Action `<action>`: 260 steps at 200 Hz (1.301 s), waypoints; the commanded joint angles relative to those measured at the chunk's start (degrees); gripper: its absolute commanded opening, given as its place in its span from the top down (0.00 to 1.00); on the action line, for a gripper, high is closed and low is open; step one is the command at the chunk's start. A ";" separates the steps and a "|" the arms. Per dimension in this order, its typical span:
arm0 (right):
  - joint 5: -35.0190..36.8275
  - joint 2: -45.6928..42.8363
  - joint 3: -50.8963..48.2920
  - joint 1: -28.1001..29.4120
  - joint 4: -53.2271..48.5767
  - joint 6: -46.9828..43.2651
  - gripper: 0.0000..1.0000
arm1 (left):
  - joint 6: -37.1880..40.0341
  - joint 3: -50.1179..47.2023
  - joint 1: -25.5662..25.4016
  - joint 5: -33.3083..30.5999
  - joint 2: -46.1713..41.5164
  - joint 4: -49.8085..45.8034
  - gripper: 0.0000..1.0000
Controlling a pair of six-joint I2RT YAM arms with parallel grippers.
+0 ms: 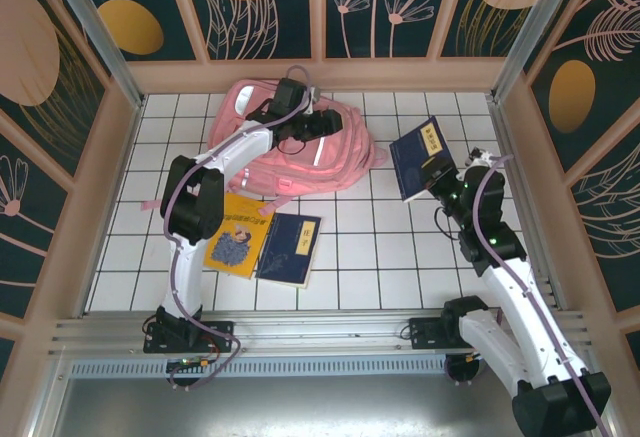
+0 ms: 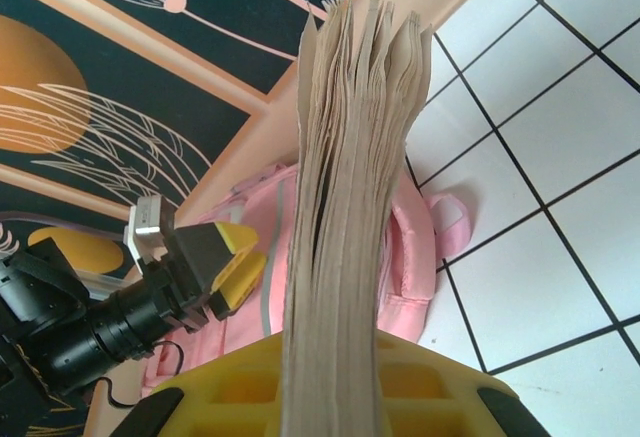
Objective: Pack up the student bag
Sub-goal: Pass the book.
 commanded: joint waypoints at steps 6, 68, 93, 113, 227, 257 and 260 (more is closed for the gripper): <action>-1.82 -0.69 -1.03 -0.63 2.69 0.19 1.00 | 1.28 -0.55 -0.24 0.67 0.09 -0.57 0.34; -3.27 -0.77 -2.50 -0.77 3.09 1.31 1.00 | 1.31 -5.06 1.67 0.08 -3.44 2.48 0.34; -3.98 -0.73 -3.61 -0.82 4.04 2.11 1.00 | 0.40 -5.45 1.70 2.32 -3.13 3.74 0.34; -4.68 -0.27 -4.10 -0.85 4.69 2.61 1.00 | -0.97 -6.01 1.69 4.49 -2.52 5.29 0.35; -7.01 2.47 -6.65 -0.85 7.02 4.21 1.00 | 4.99 -1.03 0.29 6.91 2.87 -0.84 0.64; -7.28 2.64 -6.66 -0.89 7.11 4.21 1.00 | 9.69 5.87 -0.23 1.52 6.92 -10.15 0.63; -7.28 2.65 -6.60 -0.89 7.05 4.11 1.00 | 10.05 6.55 -0.31 1.06 7.25 -10.95 0.63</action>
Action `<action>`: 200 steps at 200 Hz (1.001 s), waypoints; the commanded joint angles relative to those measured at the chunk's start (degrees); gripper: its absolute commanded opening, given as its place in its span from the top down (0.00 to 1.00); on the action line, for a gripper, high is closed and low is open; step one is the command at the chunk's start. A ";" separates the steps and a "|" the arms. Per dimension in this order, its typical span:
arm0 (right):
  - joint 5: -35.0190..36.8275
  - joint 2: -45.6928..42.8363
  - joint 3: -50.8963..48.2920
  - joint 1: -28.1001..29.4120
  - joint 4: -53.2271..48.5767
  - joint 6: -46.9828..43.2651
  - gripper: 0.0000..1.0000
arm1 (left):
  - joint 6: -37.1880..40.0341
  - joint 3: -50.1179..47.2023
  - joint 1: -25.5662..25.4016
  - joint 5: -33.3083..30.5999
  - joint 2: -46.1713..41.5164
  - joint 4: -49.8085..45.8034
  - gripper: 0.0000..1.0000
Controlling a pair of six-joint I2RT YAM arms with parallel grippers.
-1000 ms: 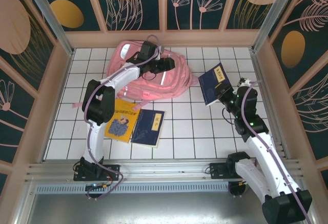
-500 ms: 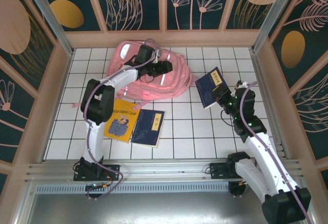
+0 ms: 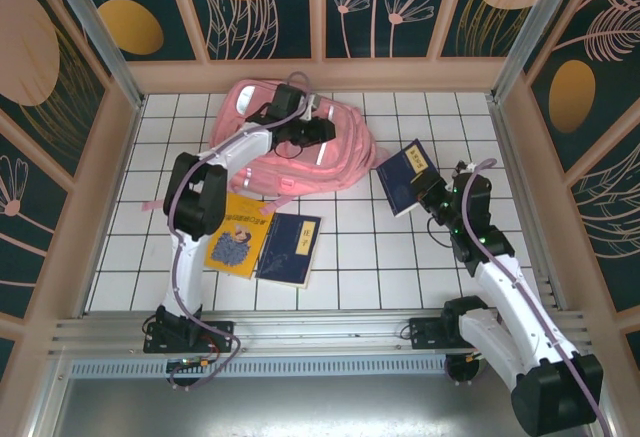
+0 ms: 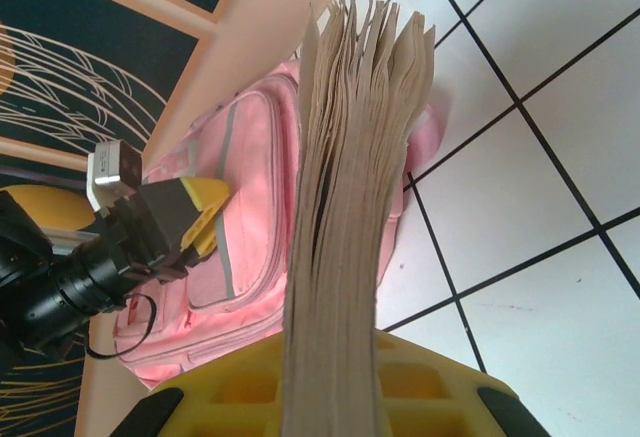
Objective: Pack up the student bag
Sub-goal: Pass the book, then place the book in the student bag.
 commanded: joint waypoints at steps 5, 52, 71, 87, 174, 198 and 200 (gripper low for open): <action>-1.18 -0.32 0.15 -0.56 4.17 0.56 1.00 | 6.53 6.56 -1.59 -4.17 4.12 -10.46 0.63; -0.81 -0.16 3.17 -0.55 0.89 -1.35 1.00 | 11.20 16.29 -3.23 -7.52 8.33 -18.13 1.00; 3.47 -0.36 7.10 -0.50 -4.92 -4.00 1.00 | 11.97 18.11 -3.42 -5.22 6.44 -18.36 1.00; 6.75 0.24 10.13 -0.69 -9.34 -6.26 1.00 | 12.43 19.49 -3.34 -2.26 2.97 -18.03 1.00; -10.96 4.21 13.45 -8.85 -7.26 -9.18 1.00 | 7.98 2.52 4.88 17.23 -29.57 -2.42 1.00; -23.98 5.97 13.35 -9.57 -1.30 -9.04 1.00 | -2.68 -7.18 9.88 26.68 -34.90 13.82 1.00; -25.03 6.09 13.32 -9.55 -0.75 -8.84 1.00 | -3.37 -7.47 10.03 27.26 -34.84 14.72 1.00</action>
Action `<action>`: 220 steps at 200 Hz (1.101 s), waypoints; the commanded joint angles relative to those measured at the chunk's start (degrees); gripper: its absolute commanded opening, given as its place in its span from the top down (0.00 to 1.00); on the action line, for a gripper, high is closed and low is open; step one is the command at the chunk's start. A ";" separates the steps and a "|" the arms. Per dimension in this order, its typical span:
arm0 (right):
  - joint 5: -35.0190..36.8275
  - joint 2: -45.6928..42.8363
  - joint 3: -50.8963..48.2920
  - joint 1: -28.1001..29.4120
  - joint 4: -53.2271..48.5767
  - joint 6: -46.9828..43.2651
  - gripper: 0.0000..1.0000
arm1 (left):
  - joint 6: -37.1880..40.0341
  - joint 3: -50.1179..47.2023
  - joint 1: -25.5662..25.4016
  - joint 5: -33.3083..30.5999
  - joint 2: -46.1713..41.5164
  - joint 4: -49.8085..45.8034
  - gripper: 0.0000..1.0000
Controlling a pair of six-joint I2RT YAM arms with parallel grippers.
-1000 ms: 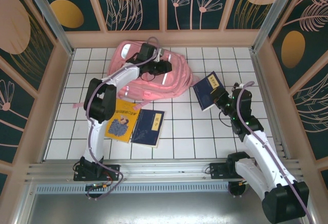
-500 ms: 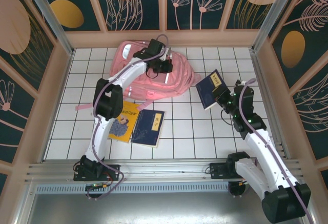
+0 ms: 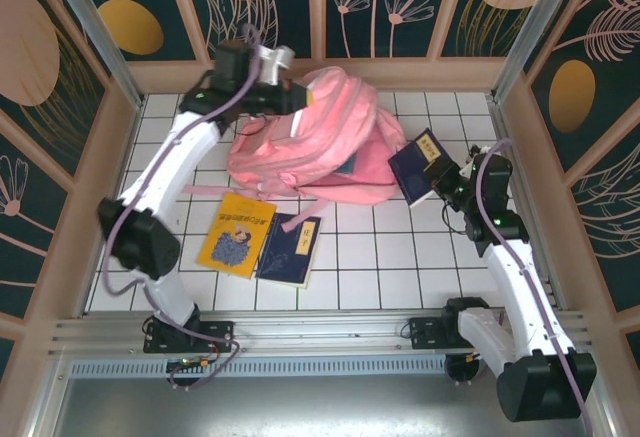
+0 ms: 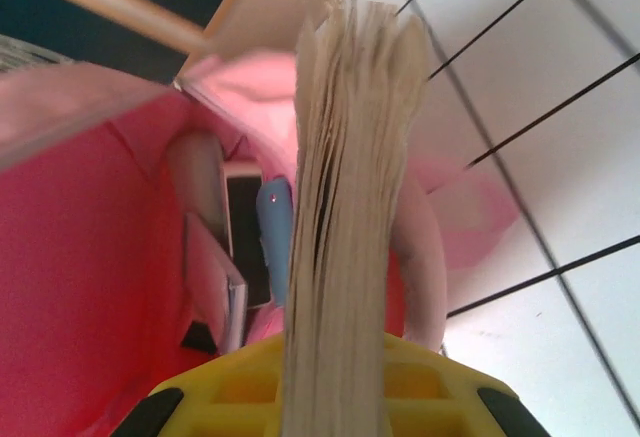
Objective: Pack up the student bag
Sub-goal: Place the book in the student bag.
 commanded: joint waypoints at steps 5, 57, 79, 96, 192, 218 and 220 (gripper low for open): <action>-17.70 1.46 2.51 -0.52 9.75 -0.35 1.00 | -11.52 -5.17 4.07 16.07 -4.89 26.00 1.00; -24.21 1.60 5.51 -0.09 8.11 -1.00 1.00 | -20.06 -5.85 4.08 23.15 -1.15 38.56 1.00; -27.54 3.79 5.19 1.27 9.42 -1.04 1.00 | -22.50 -3.30 4.09 24.05 1.41 40.47 1.00; -29.84 6.60 3.67 2.64 14.05 1.69 1.00 | -25.27 -1.79 3.66 25.24 2.80 43.32 1.00; -23.54 38.14 16.87 17.75 29.24 7.29 1.00 | -27.19 -1.03 0.89 29.46 4.01 47.65 1.00; -18.47 49.43 24.25 20.93 32.27 10.92 1.00 | -27.65 -0.86 0.65 29.73 4.35 48.44 1.00; -18.09 50.34 24.73 21.17 32.27 11.18 1.00 | -27.65 -0.84 0.61 29.73 4.39 48.47 1.00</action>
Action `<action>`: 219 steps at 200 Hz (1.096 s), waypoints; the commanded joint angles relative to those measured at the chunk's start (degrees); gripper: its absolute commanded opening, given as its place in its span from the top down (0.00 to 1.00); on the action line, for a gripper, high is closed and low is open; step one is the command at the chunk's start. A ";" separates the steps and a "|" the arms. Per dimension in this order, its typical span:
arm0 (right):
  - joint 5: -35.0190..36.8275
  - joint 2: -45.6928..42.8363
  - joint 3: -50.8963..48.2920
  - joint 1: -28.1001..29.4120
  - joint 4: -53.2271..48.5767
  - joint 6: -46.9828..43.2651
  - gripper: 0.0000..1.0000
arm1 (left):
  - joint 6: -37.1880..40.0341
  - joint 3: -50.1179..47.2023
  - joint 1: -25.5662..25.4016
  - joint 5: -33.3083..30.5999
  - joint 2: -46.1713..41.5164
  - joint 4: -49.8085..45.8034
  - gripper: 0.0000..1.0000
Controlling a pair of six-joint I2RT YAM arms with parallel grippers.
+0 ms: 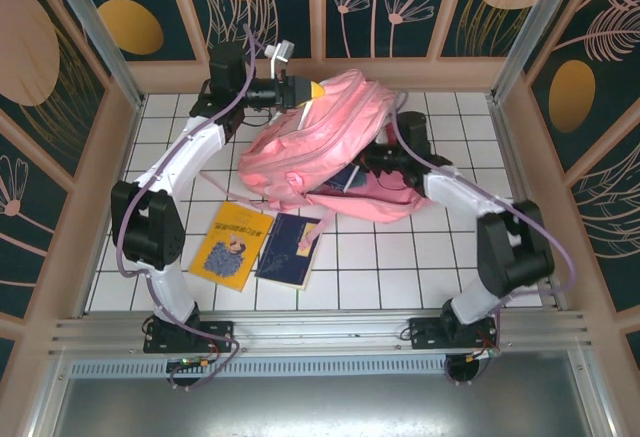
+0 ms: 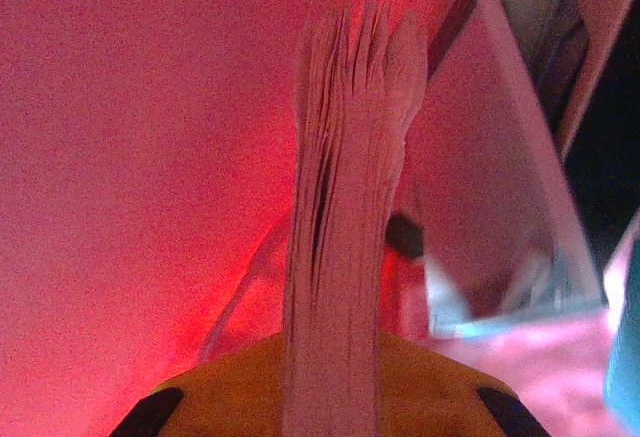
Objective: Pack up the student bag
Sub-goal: Place the book in the student bag, then close the student bag at the top-center of the table.
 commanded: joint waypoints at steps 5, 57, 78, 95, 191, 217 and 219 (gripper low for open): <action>6.01 9.39 8.37 3.24 6.92 4.59 1.00 | -0.61 5.19 -0.42 3.20 -2.44 13.38 1.00; 12.21 19.59 19.87 6.25 1.14 1.85 0.39 | -1.01 5.21 0.63 2.37 -0.21 13.47 1.00; 14.38 12.48 13.74 4.07 2.10 -0.58 0.13 | -1.08 5.05 1.81 1.50 0.49 13.20 1.00; 15.19 5.65 8.00 2.01 2.32 -2.39 0.10 | -1.01 5.18 2.54 0.80 1.30 12.56 1.00; 42.60 -23.51 -6.25 -3.00 -14.55 -8.66 0.21 | 17.93 26.32 3.36 -17.34 15.12 -22.53 0.97; 49.54 -29.84 -9.36 -2.00 -16.64 -10.03 0.24 | 18.18 28.98 3.21 -22.23 19.44 -24.60 0.64; 49.44 -30.11 -9.40 -1.97 -16.76 -10.27 0.24 | 18.15 29.06 3.25 -22.56 19.63 -24.81 0.61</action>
